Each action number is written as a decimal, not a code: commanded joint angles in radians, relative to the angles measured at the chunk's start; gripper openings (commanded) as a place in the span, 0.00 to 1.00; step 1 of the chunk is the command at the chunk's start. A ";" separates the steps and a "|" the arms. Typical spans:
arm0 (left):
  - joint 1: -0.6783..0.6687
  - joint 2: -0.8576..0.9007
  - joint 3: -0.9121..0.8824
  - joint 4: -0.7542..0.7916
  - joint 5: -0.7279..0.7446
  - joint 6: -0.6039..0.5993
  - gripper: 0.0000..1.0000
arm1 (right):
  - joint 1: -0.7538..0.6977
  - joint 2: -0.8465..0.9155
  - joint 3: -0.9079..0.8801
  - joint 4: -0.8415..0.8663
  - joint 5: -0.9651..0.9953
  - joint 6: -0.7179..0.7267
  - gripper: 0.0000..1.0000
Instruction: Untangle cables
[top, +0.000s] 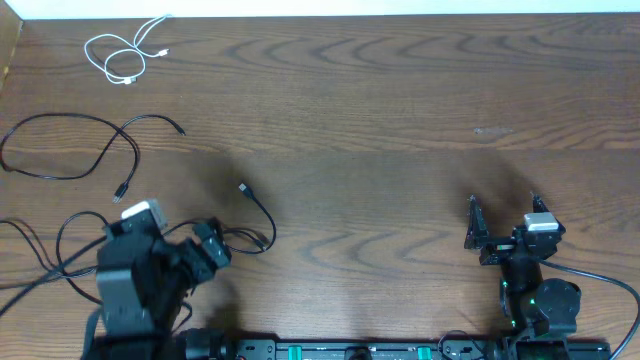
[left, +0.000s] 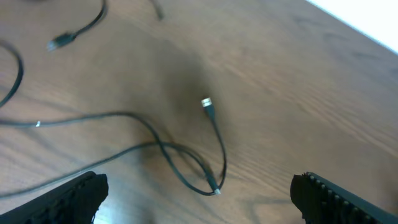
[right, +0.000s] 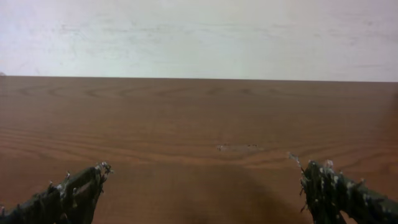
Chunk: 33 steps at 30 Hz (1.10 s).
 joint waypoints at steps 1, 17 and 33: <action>-0.006 -0.065 -0.005 -0.002 0.079 0.160 1.00 | -0.006 -0.006 -0.001 -0.006 0.011 0.013 0.99; -0.006 -0.288 -0.284 0.335 0.154 0.378 0.98 | -0.006 -0.006 -0.001 -0.006 0.011 0.013 0.99; -0.006 -0.486 -0.619 0.699 0.156 0.380 0.98 | -0.006 -0.006 -0.001 -0.006 0.011 0.013 0.99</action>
